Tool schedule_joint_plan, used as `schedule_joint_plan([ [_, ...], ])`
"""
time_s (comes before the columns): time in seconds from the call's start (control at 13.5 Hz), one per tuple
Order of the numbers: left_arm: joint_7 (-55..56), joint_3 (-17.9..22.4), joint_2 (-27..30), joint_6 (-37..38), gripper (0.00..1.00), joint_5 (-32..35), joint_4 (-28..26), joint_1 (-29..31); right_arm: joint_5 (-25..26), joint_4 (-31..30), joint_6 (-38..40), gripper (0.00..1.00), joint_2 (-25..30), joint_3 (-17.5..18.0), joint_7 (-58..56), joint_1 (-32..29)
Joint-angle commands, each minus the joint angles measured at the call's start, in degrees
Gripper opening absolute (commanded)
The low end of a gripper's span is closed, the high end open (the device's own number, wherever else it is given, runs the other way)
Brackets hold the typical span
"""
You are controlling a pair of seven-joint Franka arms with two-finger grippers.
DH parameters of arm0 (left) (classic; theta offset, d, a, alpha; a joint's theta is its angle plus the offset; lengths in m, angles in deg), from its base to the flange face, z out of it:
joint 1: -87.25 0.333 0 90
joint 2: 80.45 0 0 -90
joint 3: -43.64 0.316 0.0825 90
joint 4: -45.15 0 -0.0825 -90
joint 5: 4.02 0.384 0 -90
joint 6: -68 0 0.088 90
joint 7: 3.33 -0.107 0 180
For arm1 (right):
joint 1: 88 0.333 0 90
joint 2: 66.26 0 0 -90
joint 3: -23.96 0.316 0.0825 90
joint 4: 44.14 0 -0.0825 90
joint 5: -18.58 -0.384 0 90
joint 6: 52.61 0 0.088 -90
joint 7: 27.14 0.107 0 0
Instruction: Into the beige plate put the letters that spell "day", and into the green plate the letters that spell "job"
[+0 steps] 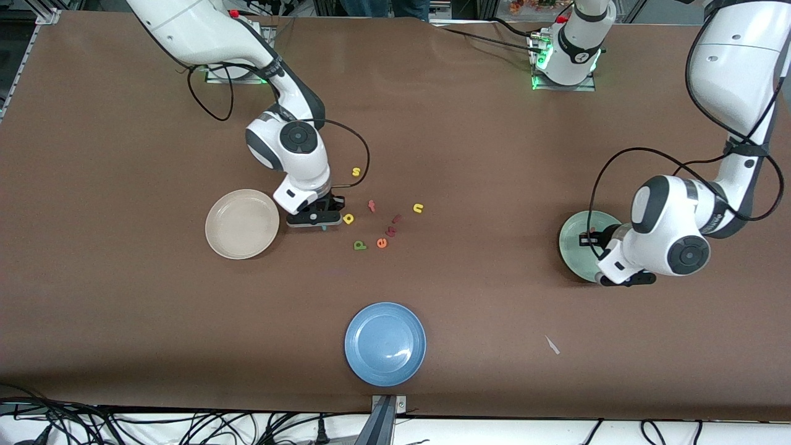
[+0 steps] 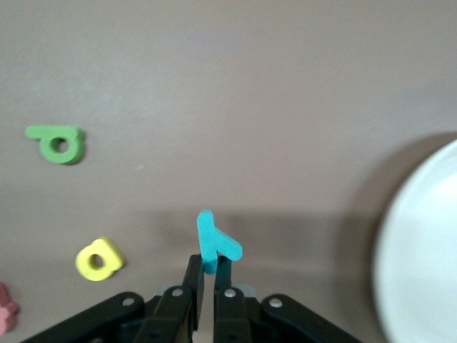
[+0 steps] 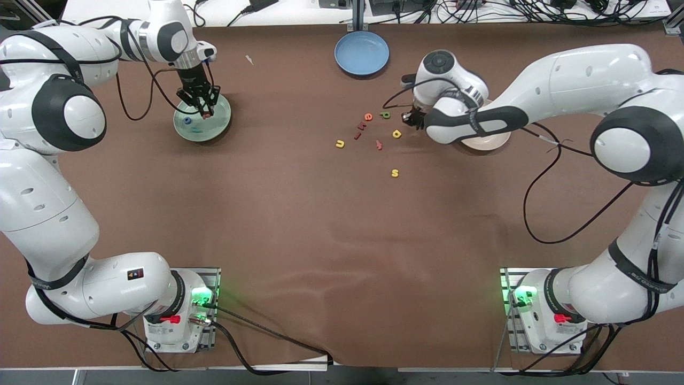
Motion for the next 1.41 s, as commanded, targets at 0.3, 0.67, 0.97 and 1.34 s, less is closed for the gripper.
schedule_joint_plan([
  [0.3, -0.66, -0.56, 5.11, -0.76, 1.00, 0.60, 0.33, 0.25, -4.52, -1.26, 12.10, 0.00, 8.47, -3.31, -25.34, -7.70],
  [0.67, -0.66, -0.91, 10.66, 9.84, 1.00, -0.53, 9.36, 0.16, -9.50, -4.34, 12.02, 0.76, 8.39, -6.40, -28.44, -9.20],
  [0.97, -0.66, -1.26, 11.63, 23.04, 1.00, -3.27, 20.88, -0.28, -12.34, -4.08, 12.11, 0.99, 8.39, -6.40, -28.53, -9.11],
  [1.34, -0.83, -1.17, 12.51, 24.12, 1.00, -3.01, 23.62, -0.37, -13.47, -2.68, 12.11, 0.99, 7.95, -5.62, -28.00, -9.02],
])
